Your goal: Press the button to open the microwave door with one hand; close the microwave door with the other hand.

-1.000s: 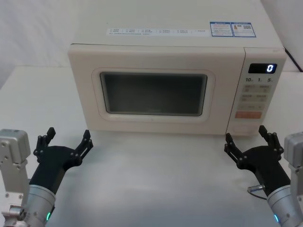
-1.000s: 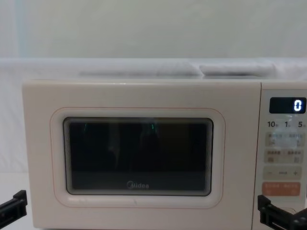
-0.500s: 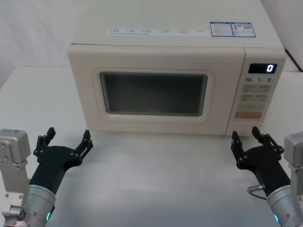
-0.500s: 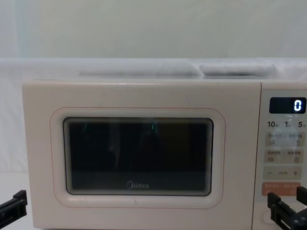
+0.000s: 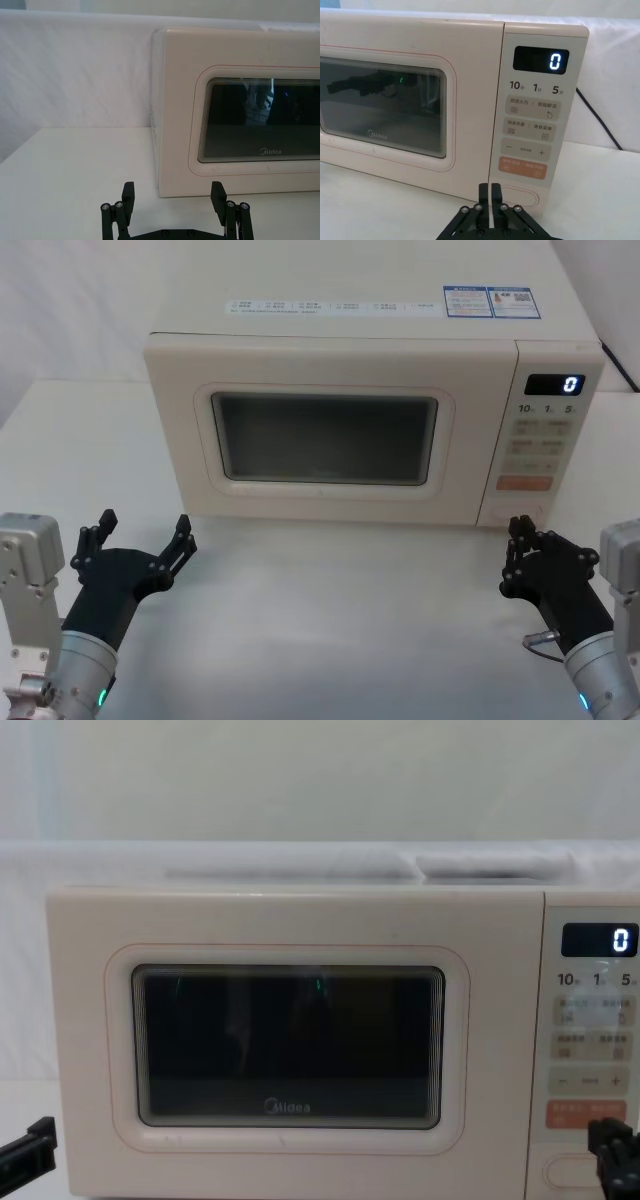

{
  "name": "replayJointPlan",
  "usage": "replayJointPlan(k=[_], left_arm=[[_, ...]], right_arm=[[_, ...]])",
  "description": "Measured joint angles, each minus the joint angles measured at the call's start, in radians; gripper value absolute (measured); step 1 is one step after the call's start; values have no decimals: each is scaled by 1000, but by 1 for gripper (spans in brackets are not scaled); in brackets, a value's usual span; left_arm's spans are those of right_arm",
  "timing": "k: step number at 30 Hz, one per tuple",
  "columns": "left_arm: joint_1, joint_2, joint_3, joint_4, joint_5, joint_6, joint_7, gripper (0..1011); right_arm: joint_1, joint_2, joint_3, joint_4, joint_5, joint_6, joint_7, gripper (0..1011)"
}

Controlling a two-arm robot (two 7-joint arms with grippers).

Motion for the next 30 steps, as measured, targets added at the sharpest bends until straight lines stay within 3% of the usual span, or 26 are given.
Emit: replayJointPlan(k=[5,14,30], left_arm=[[0,0,0,0,0,0,0,1001],[0,0,0,0,0,0,0,1001],[0,0,0,0,0,0,0,1001]], right_arm=[[0,0,0,0,0,0,0,0],[1,-3,3,3,0,0,2,0],[10,-44,70,77,-11,-10,36,0]])
